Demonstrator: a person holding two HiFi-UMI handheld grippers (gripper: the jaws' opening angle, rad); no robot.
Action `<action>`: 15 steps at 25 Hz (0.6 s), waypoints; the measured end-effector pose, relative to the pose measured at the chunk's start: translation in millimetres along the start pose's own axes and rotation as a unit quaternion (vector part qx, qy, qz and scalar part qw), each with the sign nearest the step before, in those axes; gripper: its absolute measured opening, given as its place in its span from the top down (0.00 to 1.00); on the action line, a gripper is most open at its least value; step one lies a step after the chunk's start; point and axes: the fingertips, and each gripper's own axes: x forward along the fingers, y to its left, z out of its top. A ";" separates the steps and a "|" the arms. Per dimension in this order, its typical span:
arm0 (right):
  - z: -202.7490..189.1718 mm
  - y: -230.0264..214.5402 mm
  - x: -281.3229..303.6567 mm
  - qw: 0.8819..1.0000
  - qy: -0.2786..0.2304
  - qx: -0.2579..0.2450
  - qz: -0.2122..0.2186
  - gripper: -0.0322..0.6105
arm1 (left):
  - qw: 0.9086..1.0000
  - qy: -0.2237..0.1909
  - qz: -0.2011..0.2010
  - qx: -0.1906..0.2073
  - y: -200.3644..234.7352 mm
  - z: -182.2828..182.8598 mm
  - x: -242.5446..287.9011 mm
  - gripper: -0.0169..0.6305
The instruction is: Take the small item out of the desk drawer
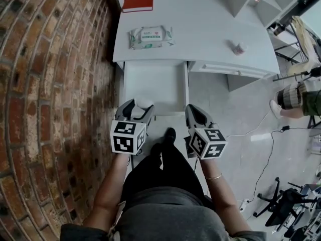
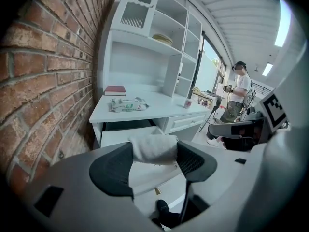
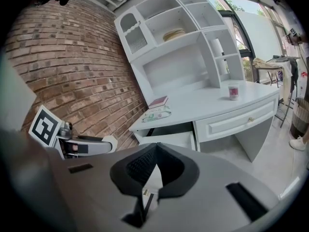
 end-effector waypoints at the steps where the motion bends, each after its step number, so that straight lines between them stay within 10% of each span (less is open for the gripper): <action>1: 0.0 1.2 -0.1 1.000 0.001 -0.004 -0.002 0.95 | 1.000 -0.001 0.001 -0.002 1.2 -1.0 -1.5 0.52; 15: 3.7 20.4 -3.8 0.999 -0.002 -0.037 0.001 0.95 | 0.999 -0.025 0.014 -0.020 17.9 -6.7 -19.7 0.52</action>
